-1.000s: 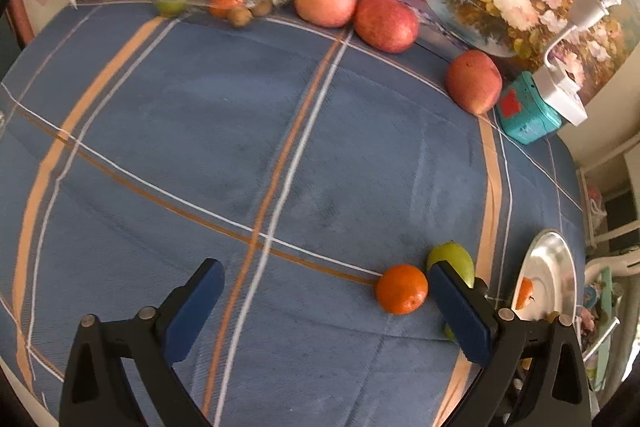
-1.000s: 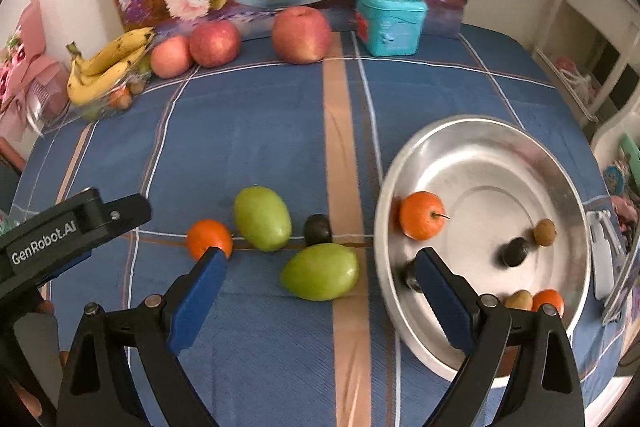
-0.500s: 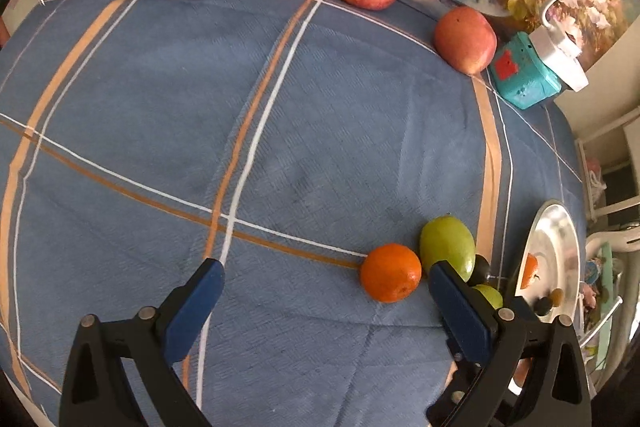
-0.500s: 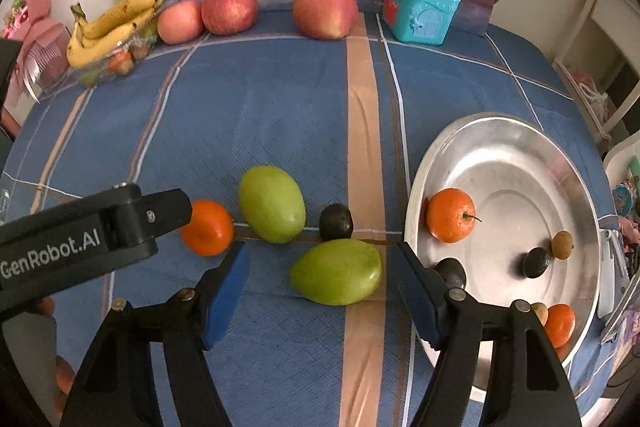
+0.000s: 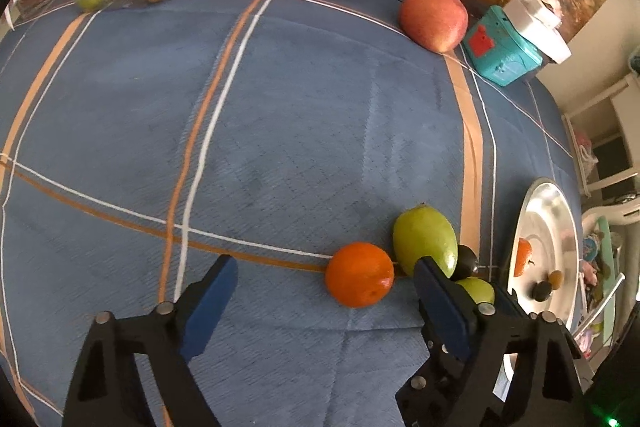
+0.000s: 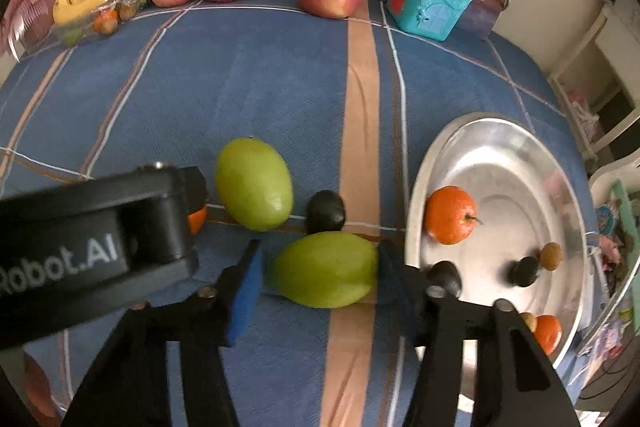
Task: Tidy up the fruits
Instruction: 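Grasp a green pear with the right gripper while the left gripper grasps a tangerine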
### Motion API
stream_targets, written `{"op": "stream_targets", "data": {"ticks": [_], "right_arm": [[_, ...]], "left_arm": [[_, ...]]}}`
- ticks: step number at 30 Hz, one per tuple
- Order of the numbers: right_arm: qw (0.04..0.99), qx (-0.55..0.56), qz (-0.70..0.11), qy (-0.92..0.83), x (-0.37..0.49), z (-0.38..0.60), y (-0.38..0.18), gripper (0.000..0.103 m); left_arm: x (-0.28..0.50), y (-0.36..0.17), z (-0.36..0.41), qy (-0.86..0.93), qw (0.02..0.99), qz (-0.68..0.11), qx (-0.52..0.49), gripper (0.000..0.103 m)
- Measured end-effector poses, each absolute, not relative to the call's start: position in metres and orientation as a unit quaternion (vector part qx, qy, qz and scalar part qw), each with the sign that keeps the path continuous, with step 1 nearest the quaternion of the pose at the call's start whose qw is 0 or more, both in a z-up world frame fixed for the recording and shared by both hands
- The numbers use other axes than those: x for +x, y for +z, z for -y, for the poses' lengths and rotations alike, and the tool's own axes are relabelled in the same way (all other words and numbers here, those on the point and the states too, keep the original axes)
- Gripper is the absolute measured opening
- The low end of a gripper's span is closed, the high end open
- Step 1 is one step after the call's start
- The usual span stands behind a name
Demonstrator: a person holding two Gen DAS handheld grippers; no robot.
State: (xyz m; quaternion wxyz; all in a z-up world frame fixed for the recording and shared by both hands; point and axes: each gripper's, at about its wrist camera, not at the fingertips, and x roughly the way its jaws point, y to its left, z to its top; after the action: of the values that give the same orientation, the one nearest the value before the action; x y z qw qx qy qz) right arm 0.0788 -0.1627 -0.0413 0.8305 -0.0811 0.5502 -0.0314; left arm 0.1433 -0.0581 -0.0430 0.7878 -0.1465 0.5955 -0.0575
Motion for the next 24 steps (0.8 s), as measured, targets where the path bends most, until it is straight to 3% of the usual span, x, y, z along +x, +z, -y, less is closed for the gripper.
{"op": "stream_targets", "data": {"ticks": [5,7,9,24], "right_arm": [[0.831,-0.083,-0.549,-0.029,0.077,0.164,-0.042,0.057],[0.832,-0.081,-0.549,-0.029,0.076,0.165,-0.042,0.056],[0.832,-0.08,-0.549,-0.028,0.075,0.165,-0.042,0.056],[0.839,-0.03,-0.543,0.015,0.076,0.158,-0.033,0.056]], "left_arm": [[0.142,-0.046,0.061,-0.071,0.781,-0.599,-0.16,0.069],[0.141,-0.046,0.062,-0.075,0.78,-0.599,-0.166,0.049],[0.14,-0.045,0.064,-0.089,0.777,-0.598,-0.176,0.039],[0.139,-0.017,0.009,-0.031,0.804,-0.554,-0.214,0.038]]}}
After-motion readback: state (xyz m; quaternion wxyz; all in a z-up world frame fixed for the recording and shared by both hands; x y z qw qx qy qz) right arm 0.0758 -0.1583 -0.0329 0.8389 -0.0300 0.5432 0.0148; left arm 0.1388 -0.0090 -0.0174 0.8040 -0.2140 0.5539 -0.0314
